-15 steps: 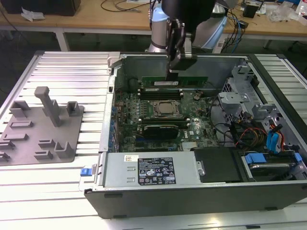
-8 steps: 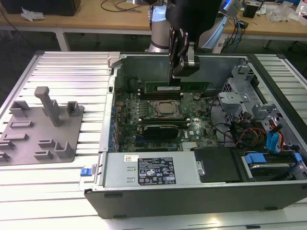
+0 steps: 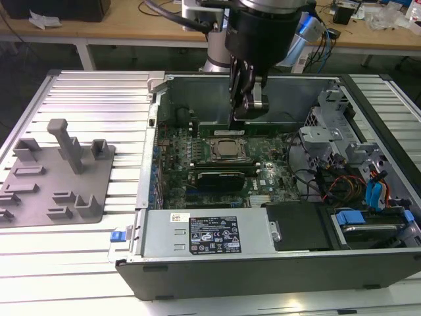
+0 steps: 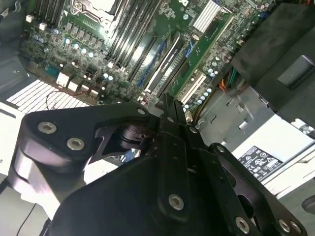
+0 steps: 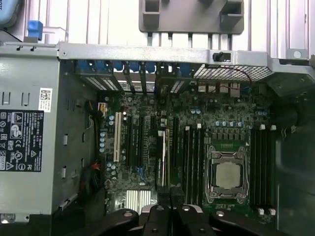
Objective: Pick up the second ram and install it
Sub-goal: 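Pick up the second ram and move it above second insertion slot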
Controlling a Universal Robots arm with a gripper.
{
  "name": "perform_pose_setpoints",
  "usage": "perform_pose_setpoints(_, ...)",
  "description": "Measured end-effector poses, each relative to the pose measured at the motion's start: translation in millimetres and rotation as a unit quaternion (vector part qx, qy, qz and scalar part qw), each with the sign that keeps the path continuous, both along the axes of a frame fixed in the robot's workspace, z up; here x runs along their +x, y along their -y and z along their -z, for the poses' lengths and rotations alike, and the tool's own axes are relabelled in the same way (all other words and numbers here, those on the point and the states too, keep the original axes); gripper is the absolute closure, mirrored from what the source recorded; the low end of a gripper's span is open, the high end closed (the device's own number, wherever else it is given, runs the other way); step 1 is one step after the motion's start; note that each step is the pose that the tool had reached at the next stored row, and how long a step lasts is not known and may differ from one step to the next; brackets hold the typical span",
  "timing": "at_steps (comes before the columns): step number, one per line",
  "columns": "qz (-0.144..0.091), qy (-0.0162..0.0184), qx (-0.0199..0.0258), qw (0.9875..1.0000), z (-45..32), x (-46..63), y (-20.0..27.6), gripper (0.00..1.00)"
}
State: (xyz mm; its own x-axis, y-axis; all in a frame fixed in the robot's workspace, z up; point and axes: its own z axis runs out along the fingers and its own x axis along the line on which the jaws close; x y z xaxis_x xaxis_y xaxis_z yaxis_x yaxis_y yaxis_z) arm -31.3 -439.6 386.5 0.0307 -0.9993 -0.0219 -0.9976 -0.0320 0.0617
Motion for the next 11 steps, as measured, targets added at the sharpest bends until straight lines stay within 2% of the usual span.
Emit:
perform_pose_setpoints(2, 0.0, -0.0002, 0.0, 1.0, 3.5, 0.1, -0.4, 0.91)
perform_pose_setpoints(5, 0.0, -0.0002, 0.0014, 1.0, 10.8, 0.1, -3.5, 0.91)
perform_pose_setpoints(6, 0.0, -0.0002, 0.0029, 1.0, 11.6, 0.1, -4.0, 0.91)
perform_pose_setpoints(7, 0.0, -0.0002, 0.0086, 1.0, 12.7, 0.0, -5.7, 0.91)
perform_pose_setpoints(9, 0.0, -0.0002, 0.014, 0.9999, 13.7, 0.0, -7.5, 0.91)
perform_pose_setpoints(10, 0.0, -0.0002, 0.0161, 0.9999, 15.2, 0.0, -8.8, 0.91)
perform_pose_setpoints(11, 0.0, -0.0002, 0.0164, 0.9999, 18.9, 0.0, -10.0, 0.91)
